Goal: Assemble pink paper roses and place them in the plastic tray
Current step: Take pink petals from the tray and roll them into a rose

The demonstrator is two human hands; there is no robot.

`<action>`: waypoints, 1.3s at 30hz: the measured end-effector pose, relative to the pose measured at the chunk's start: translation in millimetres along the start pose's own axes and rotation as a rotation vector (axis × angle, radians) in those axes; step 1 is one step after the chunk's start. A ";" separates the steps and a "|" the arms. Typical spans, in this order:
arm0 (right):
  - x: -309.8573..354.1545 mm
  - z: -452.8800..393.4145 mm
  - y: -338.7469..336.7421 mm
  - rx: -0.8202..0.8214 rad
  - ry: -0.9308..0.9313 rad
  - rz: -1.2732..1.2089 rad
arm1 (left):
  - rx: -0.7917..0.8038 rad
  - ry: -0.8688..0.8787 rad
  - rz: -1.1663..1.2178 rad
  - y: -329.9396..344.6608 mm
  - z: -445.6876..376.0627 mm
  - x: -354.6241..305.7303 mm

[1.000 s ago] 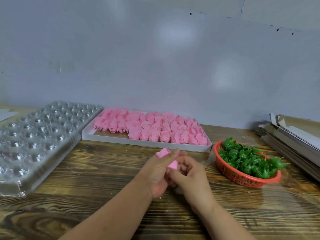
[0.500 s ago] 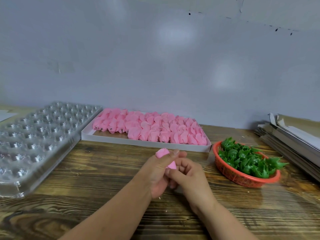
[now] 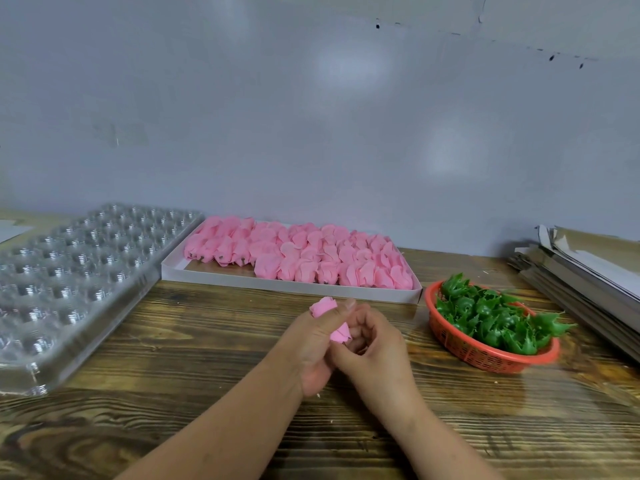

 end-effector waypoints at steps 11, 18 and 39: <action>-8.0 1.6 5.4 0.156 0.273 -0.469 | 0.008 -0.005 -0.219 -3.3 -0.5 0.5; -10.4 2.2 10.0 0.298 0.400 -0.671 | 0.111 -0.008 -0.282 -3.4 2.3 -0.8; -2.5 -0.2 0.7 0.053 0.088 -0.299 | 0.084 -0.029 -0.138 -0.4 1.0 1.3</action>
Point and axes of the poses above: each hand's wrist, its own z-axis away from the middle knuckle, its own y-axis out of the palm, x = y × z, the point moved 5 cm from there along -z, towards the middle knuckle, and after that the axes turned 2 degrees about -x, right-handed, at the moved point
